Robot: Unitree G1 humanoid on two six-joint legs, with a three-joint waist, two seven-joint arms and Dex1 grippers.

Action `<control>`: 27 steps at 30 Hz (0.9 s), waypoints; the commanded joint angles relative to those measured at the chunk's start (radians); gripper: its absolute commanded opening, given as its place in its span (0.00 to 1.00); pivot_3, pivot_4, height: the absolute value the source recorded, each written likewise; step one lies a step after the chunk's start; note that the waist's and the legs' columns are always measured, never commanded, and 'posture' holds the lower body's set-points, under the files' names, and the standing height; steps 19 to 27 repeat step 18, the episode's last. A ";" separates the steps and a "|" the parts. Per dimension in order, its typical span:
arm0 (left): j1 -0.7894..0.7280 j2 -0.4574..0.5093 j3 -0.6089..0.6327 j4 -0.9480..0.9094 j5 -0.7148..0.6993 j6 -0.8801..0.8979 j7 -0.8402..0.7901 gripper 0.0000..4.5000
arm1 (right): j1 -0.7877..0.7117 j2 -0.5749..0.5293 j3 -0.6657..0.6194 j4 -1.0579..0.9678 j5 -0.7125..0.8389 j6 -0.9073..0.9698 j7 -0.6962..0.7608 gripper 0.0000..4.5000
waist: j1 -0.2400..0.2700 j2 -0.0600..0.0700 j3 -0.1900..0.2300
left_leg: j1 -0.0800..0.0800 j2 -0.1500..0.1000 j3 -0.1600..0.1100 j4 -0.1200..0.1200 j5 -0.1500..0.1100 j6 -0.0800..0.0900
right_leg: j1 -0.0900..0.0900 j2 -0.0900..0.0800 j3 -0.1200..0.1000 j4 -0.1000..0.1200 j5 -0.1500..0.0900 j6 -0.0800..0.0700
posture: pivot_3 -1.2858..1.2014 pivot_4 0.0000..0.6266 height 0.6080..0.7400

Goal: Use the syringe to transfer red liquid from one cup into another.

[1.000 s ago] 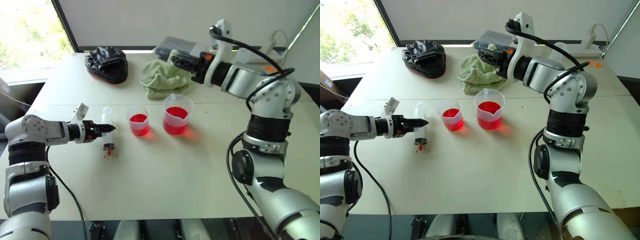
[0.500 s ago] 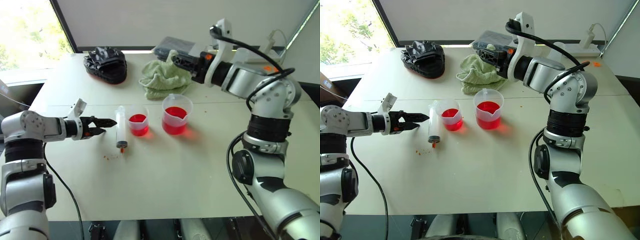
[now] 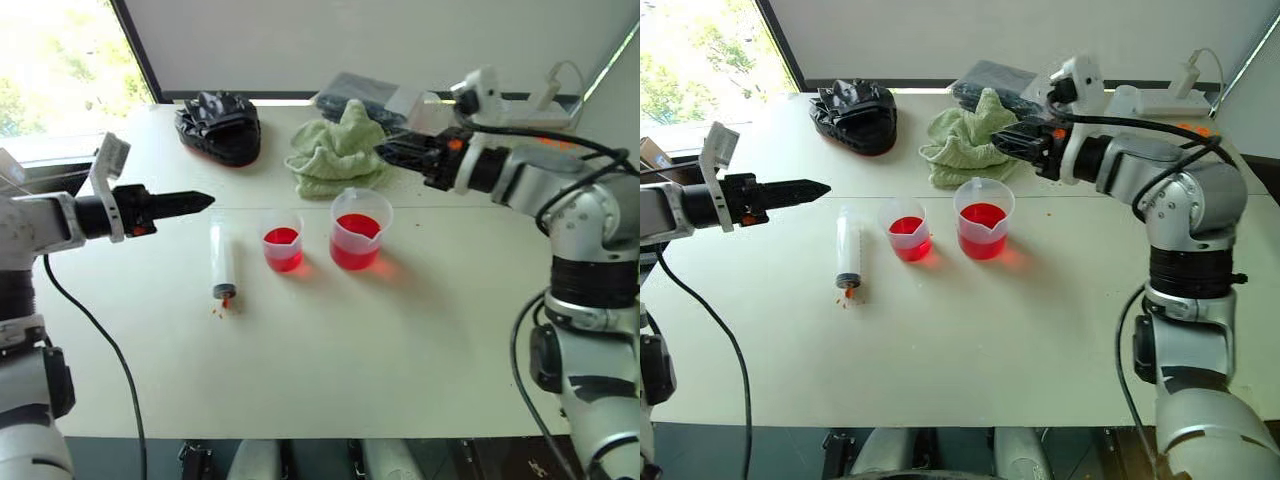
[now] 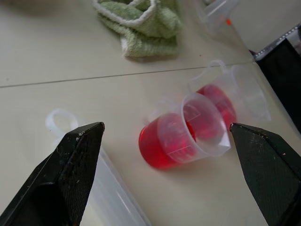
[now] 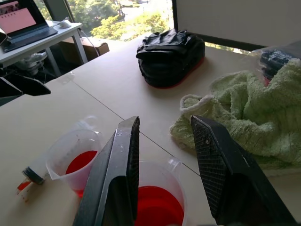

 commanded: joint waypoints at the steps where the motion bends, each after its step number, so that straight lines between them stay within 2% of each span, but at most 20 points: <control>1: 0.019 0.051 0.014 -0.106 -0.027 -0.052 -0.066 0.99 | 0.071 -0.112 0.029 -0.069 -0.010 -0.093 0.204 0.39 | 0.002 0.000 0.000 | 0.000 0.000 0.000 0.000 0.000 0.000 | 0.000 0.000 0.000 0.000 0.000 0.000 | 0.52 0.24 0.78; 4: 0.058 0.064 0.019 -0.170 -0.037 -0.095 -0.099 0.99 | 0.136 -0.194 0.069 -0.057 -0.059 -0.163 0.306 0.39 | 0.001 0.000 0.000 | 0.000 0.000 0.000 0.000 0.000 0.001 | 0.000 0.000 0.000 0.000 0.000 0.000 | 0.52 0.24 0.78; 7: 0.158 0.083 0.036 -0.265 -0.038 -0.173 -0.158 0.99 | 0.217 -0.273 0.099 -0.061 -0.116 -0.253 0.407 0.39 | 0.002 0.000 0.000 | 0.000 0.000 0.000 0.001 0.000 0.001 | 0.000 0.000 0.001 0.000 0.000 0.000 | 0.52 0.24 0.78; 11: 0.249 0.123 0.044 -0.333 -0.021 -0.247 -0.191 0.99 | 0.260 -0.327 0.107 -0.043 -0.150 -0.315 0.487 0.39 | 0.002 0.000 0.000 | 0.000 0.001 0.000 0.001 0.000 0.001 | 0.000 0.000 0.001 -0.001 0.000 0.000 | 0.52 0.24 0.78; 18: 0.315 0.134 0.078 -0.385 -0.057 -0.276 -0.188 0.99 | 0.236 -0.342 0.121 0.042 -0.207 -0.361 0.540 0.39 | 0.006 0.000 0.000 | 0.001 0.001 0.000 0.002 -0.001 0.001 | 0.001 0.000 0.001 -0.002 0.000 0.000 | 0.52 0.24 0.78; 27: 0.315 0.134 0.078 -0.385 -0.057 -0.276 -0.188 0.99 | 0.236 -0.342 0.121 0.042 -0.207 -0.361 0.540 0.39 | 0.006 0.000 0.000 | 0.001 0.001 0.000 0.002 -0.001 0.001 | 0.001 0.000 0.001 -0.002 0.000 0.000 | 0.52 0.24 0.78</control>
